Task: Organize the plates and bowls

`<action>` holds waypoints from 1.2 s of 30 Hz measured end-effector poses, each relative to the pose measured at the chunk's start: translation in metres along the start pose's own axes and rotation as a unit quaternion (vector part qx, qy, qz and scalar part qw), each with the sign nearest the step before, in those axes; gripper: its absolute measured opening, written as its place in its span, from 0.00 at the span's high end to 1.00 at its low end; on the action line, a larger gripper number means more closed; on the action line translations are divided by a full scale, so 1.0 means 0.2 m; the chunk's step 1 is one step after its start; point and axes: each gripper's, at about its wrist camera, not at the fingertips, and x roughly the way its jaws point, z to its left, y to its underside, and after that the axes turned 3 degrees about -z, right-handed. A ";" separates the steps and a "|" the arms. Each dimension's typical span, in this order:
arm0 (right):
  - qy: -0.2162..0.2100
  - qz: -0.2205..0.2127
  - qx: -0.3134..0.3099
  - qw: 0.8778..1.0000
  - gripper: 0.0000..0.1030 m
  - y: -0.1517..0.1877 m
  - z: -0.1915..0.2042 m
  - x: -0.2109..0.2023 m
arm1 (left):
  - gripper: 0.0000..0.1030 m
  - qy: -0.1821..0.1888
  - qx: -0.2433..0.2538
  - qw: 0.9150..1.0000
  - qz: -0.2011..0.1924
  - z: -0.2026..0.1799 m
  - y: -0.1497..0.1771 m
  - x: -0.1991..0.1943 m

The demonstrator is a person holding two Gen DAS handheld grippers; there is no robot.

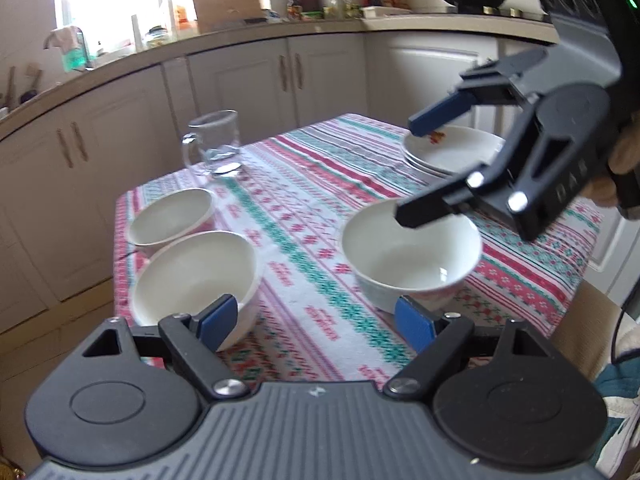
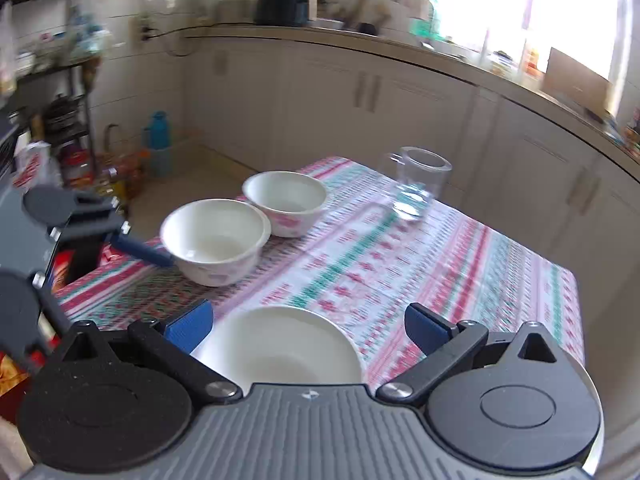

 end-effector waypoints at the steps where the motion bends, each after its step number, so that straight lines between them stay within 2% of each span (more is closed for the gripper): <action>1: 0.002 -0.001 -0.006 1.000 0.00 -0.01 0.02 0.01 | 0.16 -0.011 -0.007 1.000 -0.002 0.03 0.00 -0.01; 5: 0.007 -0.004 -0.044 0.999 0.00 -0.04 0.10 0.06 | 0.16 -0.052 -0.025 0.998 -0.009 0.14 -0.01 -0.04; 10: -0.043 0.006 -0.045 0.998 0.00 -0.07 0.18 0.16 | 0.15 -0.085 -0.049 0.995 -0.016 0.29 -0.02 -0.04; 14: -0.050 0.021 -0.043 0.998 0.00 -0.08 0.25 0.24 | 0.14 -0.102 -0.058 0.993 -0.006 0.37 -0.05 0.00; 16: -0.052 0.028 -0.045 0.997 0.00 -0.09 0.28 0.28 | 0.14 -0.102 -0.062 0.993 0.002 0.41 -0.06 0.02; 20: -0.022 0.040 -0.074 0.996 0.00 -0.08 0.35 0.37 | 0.14 -0.093 -0.067 0.993 0.019 0.46 -0.07 0.09; 27: -0.046 0.057 -0.068 0.995 0.00 -0.09 0.33 0.48 | 0.15 -0.059 -0.083 0.994 0.048 0.51 -0.06 0.24; 29: -0.052 0.058 -0.065 0.995 0.00 -0.10 0.33 0.51 | 0.17 -0.051 -0.088 0.993 0.052 0.52 -0.06 0.27; 33: -0.066 0.065 -0.066 0.994 0.03 -0.10 0.34 0.57 | 0.28 -0.037 -0.104 0.992 0.055 0.56 -0.07 0.32; 36: -0.074 0.073 -0.064 0.993 0.11 -0.11 0.34 0.60 | 0.35 -0.025 -0.116 0.991 0.059 0.59 -0.07 0.34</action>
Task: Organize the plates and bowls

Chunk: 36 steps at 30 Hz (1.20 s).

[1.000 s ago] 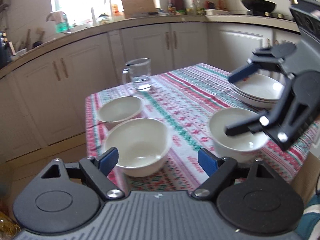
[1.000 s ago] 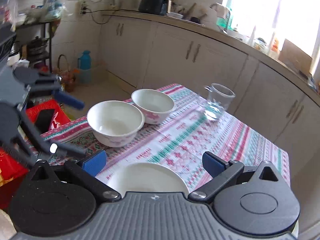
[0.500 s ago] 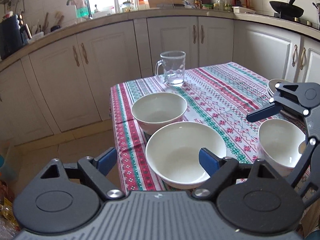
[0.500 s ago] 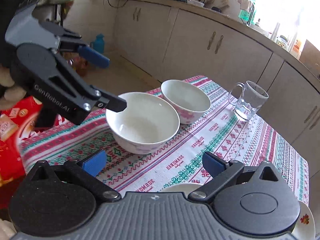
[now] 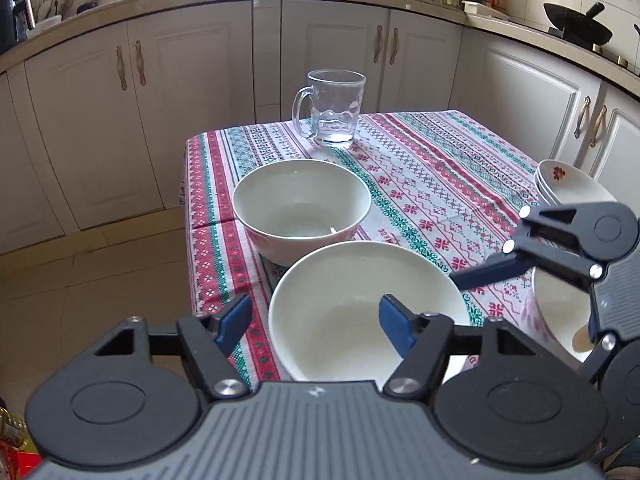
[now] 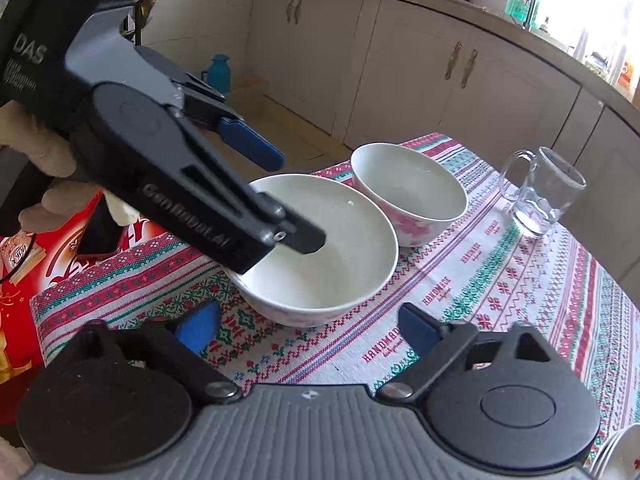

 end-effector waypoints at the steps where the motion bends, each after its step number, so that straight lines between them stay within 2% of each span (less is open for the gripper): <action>1: -0.008 0.004 0.005 1.000 0.14 0.00 -0.01 0.01 | 0.35 0.004 -0.003 1.000 0.002 0.01 0.00 0.01; 13: -0.007 0.001 0.001 1.000 0.19 -0.03 0.01 0.04 | 0.49 0.028 -0.016 0.999 0.021 0.03 0.00 0.06; 26: -0.006 -0.006 0.005 1.000 0.21 -0.02 0.00 0.05 | 0.50 0.031 -0.020 0.999 0.026 0.04 -0.01 0.06; 36: -0.005 -0.014 0.005 1.000 0.21 -0.01 0.01 0.00 | 0.50 0.032 -0.009 0.999 0.015 -0.01 -0.04 -0.01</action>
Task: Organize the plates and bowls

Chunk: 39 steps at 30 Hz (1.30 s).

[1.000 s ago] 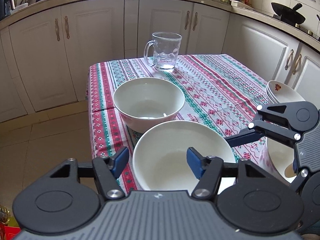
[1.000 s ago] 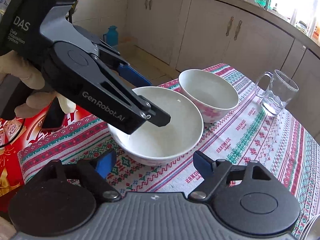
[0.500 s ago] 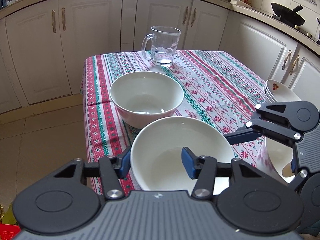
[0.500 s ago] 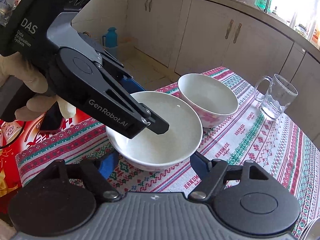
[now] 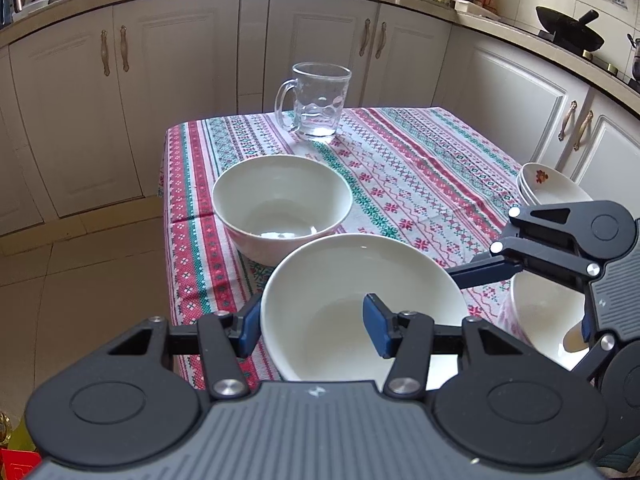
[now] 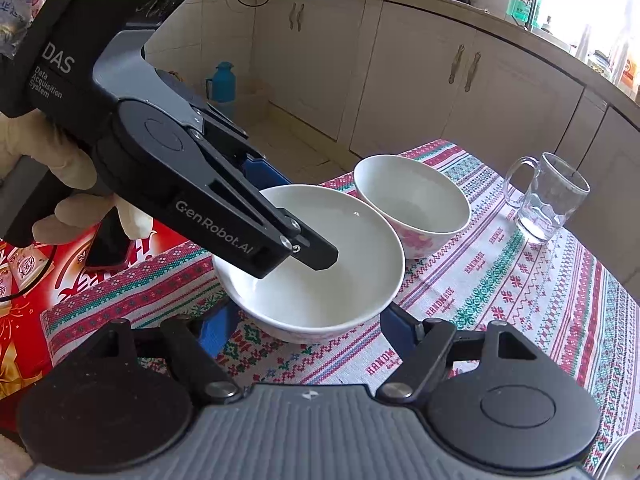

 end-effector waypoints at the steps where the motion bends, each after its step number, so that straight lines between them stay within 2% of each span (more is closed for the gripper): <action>1: 0.001 -0.001 0.000 1.000 0.21 0.00 0.00 -0.01 | 0.50 0.000 0.001 1.000 -0.001 -0.01 0.00 -0.01; 10: 0.015 -0.018 -0.002 1.000 0.21 0.03 0.02 -0.19 | 0.50 0.006 0.023 1.000 -0.017 -0.17 -0.05 -0.11; 19: 0.036 -0.030 0.009 0.999 0.21 0.13 -0.01 -0.41 | 0.50 0.020 0.056 0.998 -0.027 -0.40 -0.08 -0.16; 32: 0.066 -0.042 0.029 0.997 0.21 0.28 -0.05 -0.66 | 0.50 0.042 0.086 0.995 -0.024 -0.66 -0.11 -0.14; 39: 0.073 -0.031 0.040 0.996 0.21 0.37 -0.07 -0.71 | 0.50 0.056 0.093 0.994 -0.008 -0.73 -0.09 -0.08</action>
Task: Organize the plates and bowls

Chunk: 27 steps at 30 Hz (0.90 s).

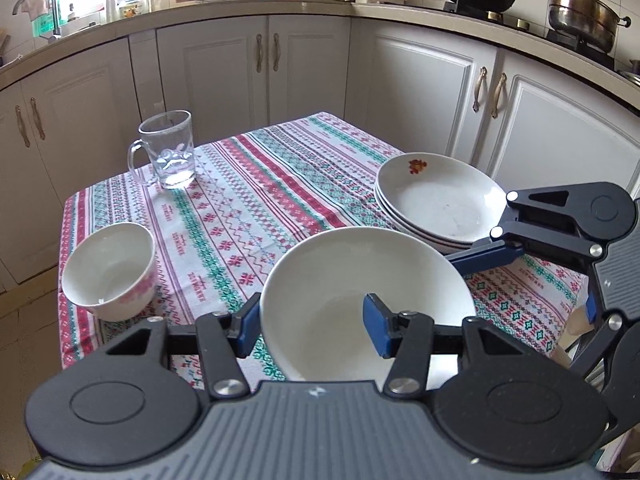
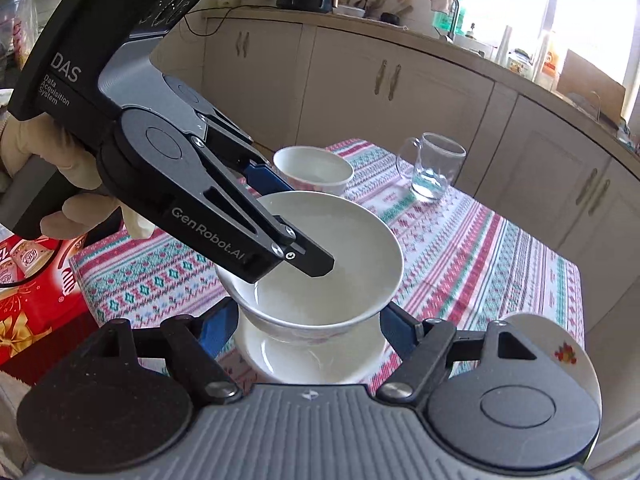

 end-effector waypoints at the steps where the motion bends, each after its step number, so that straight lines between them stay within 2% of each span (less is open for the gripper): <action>1: 0.000 0.002 0.001 1.000 0.21 0.01 0.00 0.00 | 0.50 0.001 0.000 1.000 0.002 0.00 0.00 0.01; 27: -0.012 0.029 0.019 0.999 0.21 0.07 -0.05 0.05 | 0.50 0.015 -0.008 1.000 0.025 0.00 0.04 0.11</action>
